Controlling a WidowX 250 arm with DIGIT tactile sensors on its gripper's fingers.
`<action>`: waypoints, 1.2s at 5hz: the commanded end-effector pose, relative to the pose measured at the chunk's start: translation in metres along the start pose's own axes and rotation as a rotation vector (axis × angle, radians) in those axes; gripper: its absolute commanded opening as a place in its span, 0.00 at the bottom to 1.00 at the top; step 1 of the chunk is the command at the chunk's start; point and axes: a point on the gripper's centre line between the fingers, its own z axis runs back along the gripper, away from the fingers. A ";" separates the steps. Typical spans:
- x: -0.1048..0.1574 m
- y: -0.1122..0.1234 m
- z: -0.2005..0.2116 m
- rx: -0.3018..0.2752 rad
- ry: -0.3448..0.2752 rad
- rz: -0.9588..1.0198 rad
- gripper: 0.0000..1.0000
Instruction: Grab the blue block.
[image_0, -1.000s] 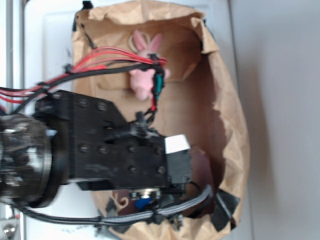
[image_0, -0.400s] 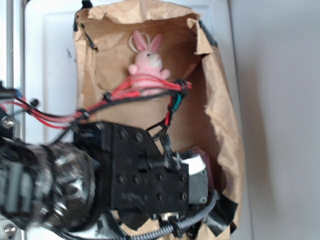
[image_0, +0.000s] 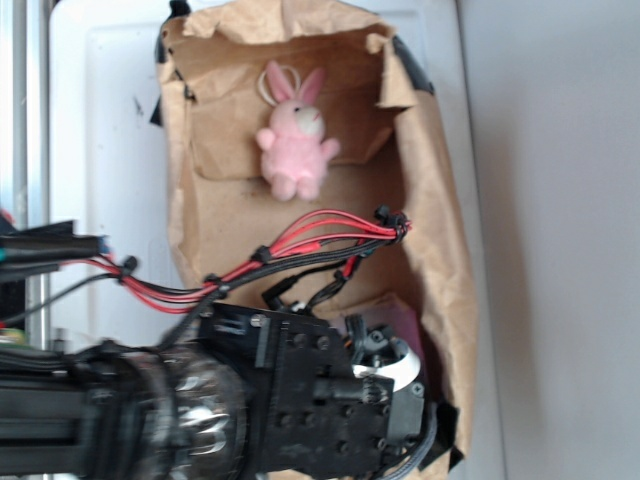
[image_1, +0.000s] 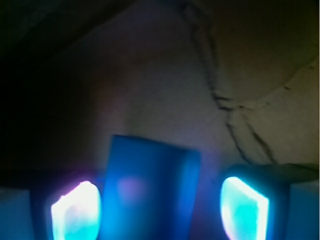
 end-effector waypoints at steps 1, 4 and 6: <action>-0.006 0.000 -0.003 0.025 -0.012 0.002 1.00; -0.005 0.016 0.025 -0.067 -0.046 0.102 0.00; 0.048 0.084 0.067 -0.070 -0.088 -0.025 0.00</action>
